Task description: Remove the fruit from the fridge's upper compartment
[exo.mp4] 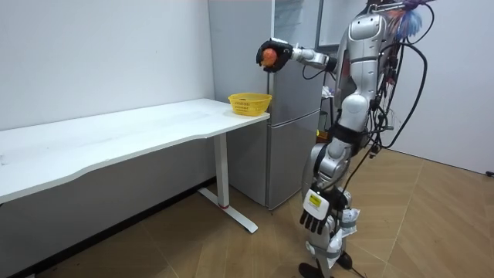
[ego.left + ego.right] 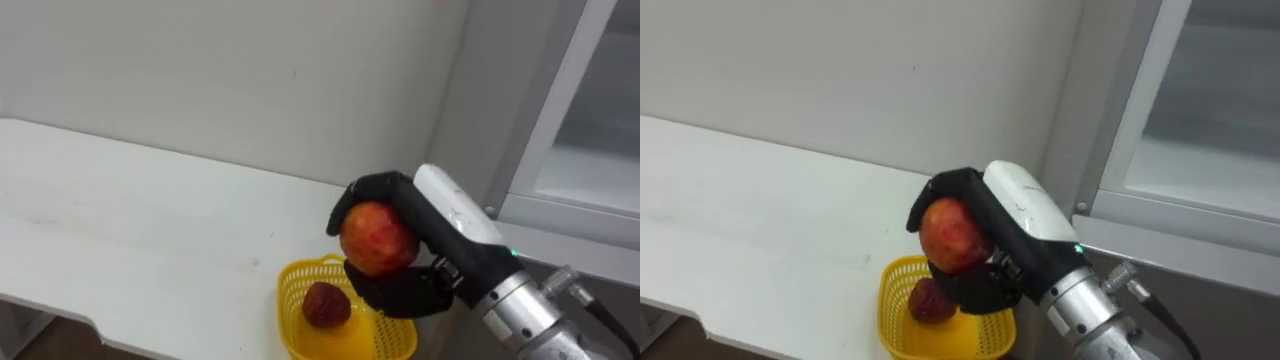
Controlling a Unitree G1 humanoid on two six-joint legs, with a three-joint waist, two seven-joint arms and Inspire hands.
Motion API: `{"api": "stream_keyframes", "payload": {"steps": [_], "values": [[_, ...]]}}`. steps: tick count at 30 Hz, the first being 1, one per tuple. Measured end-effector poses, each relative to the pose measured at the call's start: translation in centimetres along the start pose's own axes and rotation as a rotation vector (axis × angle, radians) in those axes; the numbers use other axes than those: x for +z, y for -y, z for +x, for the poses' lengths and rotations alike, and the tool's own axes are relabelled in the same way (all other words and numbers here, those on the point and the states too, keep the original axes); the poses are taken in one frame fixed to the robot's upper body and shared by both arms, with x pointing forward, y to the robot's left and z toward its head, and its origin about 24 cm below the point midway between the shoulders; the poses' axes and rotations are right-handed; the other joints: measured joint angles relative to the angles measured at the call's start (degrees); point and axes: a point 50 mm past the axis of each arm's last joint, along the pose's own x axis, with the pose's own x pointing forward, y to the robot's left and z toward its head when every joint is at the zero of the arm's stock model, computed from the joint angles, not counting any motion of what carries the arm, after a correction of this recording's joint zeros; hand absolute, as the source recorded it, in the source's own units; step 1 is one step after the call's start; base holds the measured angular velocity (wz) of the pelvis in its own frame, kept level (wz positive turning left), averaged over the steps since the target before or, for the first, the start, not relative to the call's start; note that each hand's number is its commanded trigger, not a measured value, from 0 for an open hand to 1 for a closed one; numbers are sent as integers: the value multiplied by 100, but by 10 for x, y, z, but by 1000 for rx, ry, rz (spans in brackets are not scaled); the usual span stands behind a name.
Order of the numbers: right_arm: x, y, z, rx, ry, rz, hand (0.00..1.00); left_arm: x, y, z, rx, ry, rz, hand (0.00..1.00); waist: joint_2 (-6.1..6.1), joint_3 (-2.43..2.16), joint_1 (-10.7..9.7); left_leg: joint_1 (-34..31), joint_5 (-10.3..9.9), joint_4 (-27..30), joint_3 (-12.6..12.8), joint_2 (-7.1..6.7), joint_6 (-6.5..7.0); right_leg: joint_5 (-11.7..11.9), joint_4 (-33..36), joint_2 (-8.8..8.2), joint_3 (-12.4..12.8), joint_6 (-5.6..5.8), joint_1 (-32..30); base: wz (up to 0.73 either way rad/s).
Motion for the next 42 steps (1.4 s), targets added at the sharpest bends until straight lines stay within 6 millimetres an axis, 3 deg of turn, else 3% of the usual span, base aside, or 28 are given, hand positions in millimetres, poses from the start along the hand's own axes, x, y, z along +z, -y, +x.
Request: {"api": "stream_keyframes", "payload": {"steps": [6, 11, 24, 25, 26, 27, 28, 29, 42], "values": [[-10, -7, -1, 24, -48, 3, 100, 3, -1, 0, 2, 5, 3, 0, 33, 22, 116, -55, 1, 13, -138, -34, 2, -5, -17, -9, -108, 2, 4, 10], [-39, -24, -5, 88, -172, 19, 100, 6, -2, 0, 9, 15, 9, 0, 25, 16, 220, -125, 8, 61, -221, -60, 12, -10, -24, -38, -203, 12, -1, 10], [-65, -43, -13, 109, -308, 114, 100, 4, -1, 1, 5, -8, 17, 0, 65, -3, 196, -150, 8, 137, -290, -67, 13, -11, -15, -40, -249, 14, 32, 3], [-66, -44, -13, 107, -312, 124, 94, 3, -1, 1, 6, -11, 16, 0, 68, -14, 206, -149, 8, 137, -295, -67, 13, -11, -14, -40, -258, 14, 33, 0], [-67, -44, -14, 105, -321, 137, 71, 3, -1, 1, 7, -11, 16, 0, 64, -26, 211, -141, 8, 138, -299, -67, 13, -11, -11, -41, -265, 14, 36, 0], [-69, -45, -14, 104, -326, 146, 26, 3, -1, 1, 6, -10, 16, 0, 61, -29, 213, -131, 8, 137, -297, -67, 13, -11, -9, -41, -264, 14, 36, 0], [-70, -46, -15, 106, -335, 153, 26, 3, -1, 1, 4, -11, 15, 0, 55, -33, 232, -111, 8, 137, -301, -66, 13, -11, -13, -41, -270, 14, 46, 0], [-71, -46, -16, 107, -339, 155, 0, 3, -1, 1, 2, -10, 14, 0, 51, -36, 236, -105, 8, 137, -301, -66, 13, -11, -14, -41, -271, 14, 46, 0], [-72, -46, -16, 108, -345, 155, 0, 0, -1, 0, -5, -16, -7, 0, 44, -41, 262, -69, 8, 116, -292, -68, 13, -11, -18, -45, -268, 14, 44, 0]]}}
